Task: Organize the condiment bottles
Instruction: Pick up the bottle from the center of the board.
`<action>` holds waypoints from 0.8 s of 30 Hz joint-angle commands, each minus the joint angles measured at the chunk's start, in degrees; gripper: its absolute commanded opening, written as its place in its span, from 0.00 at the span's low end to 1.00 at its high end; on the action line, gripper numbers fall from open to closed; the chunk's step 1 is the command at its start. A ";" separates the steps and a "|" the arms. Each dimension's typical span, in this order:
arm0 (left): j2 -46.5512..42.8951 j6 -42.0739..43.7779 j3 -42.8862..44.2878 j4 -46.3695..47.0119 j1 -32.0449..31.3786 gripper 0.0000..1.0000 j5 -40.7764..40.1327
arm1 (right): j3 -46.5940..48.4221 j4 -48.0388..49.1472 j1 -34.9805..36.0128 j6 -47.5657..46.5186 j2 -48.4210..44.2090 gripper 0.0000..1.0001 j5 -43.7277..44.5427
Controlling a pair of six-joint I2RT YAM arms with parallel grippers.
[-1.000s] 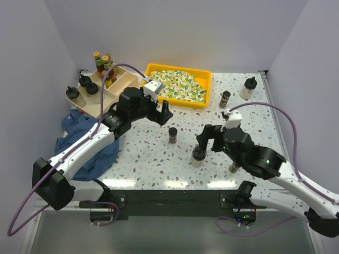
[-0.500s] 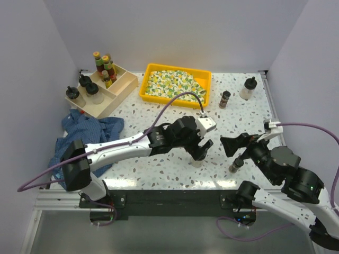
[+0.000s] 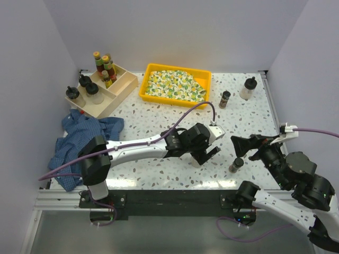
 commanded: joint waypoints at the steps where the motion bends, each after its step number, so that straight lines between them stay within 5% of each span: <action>1: 1.29 -0.08 0.19 0.36 -0.30 0.96 -1.22 | 0.16 0.49 0.04 -1.55 -0.31 0.99 1.23; 12: 3.05 -1.39 -1.04 0.01 -0.57 0.72 0.89 | -0.28 0.05 0.04 -1.02 -0.39 0.99 0.88; 16: 2.61 -1.40 -2.97 0.88 -0.57 0.49 -0.25 | -1.33 0.40 0.12 -1.46 -1.36 0.99 2.46; 19: 2.69 -1.39 -3.16 1.59 -0.57 0.50 0.54 | -1.68 0.23 0.04 -1.29 -1.54 0.99 2.73; 24: 3.13 -1.75 -2.89 0.63 -0.74 0.73 0.89 | -2.12 0.49 0.04 -0.67 -1.80 0.99 2.29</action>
